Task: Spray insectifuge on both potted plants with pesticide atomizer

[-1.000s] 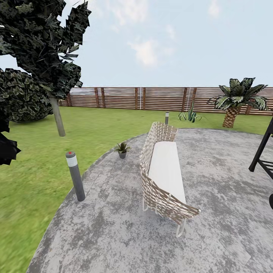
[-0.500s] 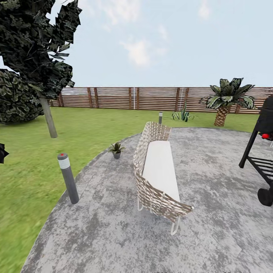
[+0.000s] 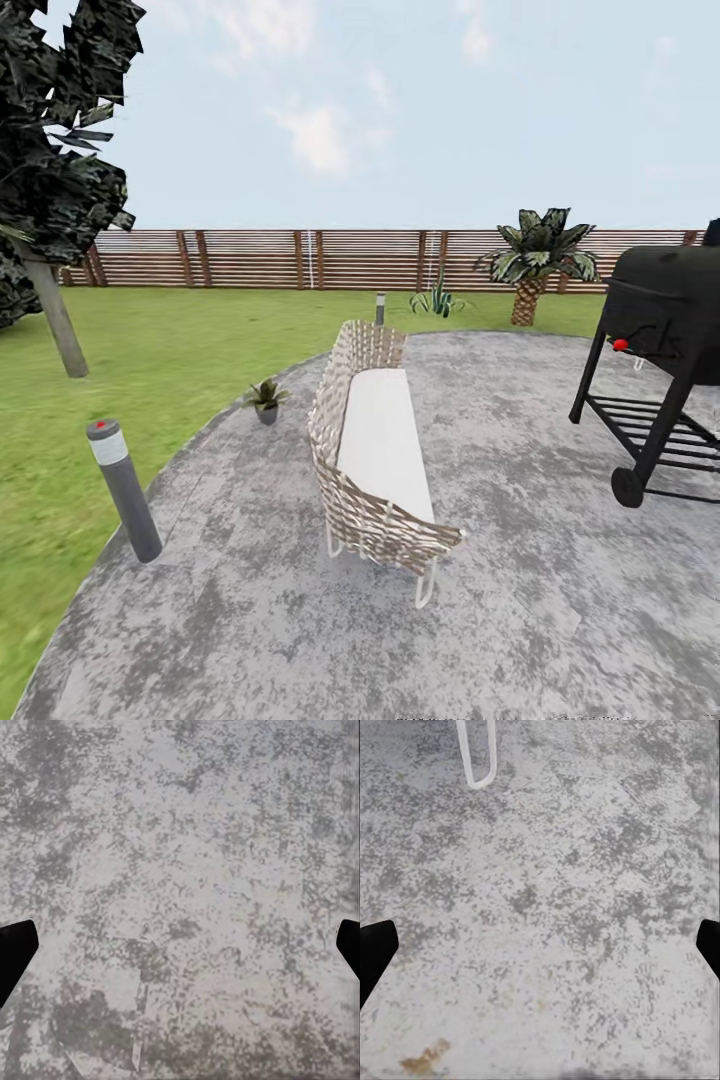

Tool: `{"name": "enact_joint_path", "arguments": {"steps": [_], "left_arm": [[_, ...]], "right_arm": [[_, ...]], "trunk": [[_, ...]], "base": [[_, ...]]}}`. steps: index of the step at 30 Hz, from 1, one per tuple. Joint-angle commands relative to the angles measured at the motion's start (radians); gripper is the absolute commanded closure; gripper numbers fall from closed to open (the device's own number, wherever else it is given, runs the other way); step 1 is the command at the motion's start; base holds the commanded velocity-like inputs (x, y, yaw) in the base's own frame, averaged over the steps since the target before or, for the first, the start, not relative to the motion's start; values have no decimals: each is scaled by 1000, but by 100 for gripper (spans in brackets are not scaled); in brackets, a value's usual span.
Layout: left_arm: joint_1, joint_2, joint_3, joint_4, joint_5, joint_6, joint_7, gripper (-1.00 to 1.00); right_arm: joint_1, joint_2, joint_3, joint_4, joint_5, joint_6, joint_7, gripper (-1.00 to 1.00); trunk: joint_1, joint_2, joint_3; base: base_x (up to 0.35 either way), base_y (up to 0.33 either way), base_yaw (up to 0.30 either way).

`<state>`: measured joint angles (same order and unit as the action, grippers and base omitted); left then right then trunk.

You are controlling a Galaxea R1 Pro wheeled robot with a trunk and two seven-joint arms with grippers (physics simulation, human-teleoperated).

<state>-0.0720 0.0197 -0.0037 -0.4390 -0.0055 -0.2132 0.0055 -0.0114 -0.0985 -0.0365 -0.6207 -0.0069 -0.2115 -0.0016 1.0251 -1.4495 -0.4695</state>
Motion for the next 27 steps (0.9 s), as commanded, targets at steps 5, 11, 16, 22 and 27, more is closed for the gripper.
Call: {"name": "enact_joint_path", "arguments": {"steps": [5, 11, 16, 22, 27], "left_arm": [[0, 0, -1, 0, -1, -3, 1, -100], [0, -1, -1, 2, 1, -3, 0, -100], [-1, 1, 0, 5, 0, -3, 0, -100], [-2, 3, 1, 5, -1, -4, 0, -100], [-2, 3, 1, 5, 0, -3, 0, -100]], "right_arm": [[-1, -1, 0, 0, 0, -3, -1, -100], [-1, -1, -9, -1, 0, -2, 0, -100], [-1, -1, -54, -1, -1, -3, 1, -100], [-1, -1, -58, -1, -1, -3, 3, -100], [-1, -1, -59, -1, -1, -3, 3, -100]], "trunk": [[0, -1, -1], [0, -1, -2], [0, -1, -4], [0, -1, -7], [0, -1, -9]], "base": [[0, 0, -294], [0, 0, -298], [0, 0, -298], [0, 0, -298], [0, 0, -298]]}}
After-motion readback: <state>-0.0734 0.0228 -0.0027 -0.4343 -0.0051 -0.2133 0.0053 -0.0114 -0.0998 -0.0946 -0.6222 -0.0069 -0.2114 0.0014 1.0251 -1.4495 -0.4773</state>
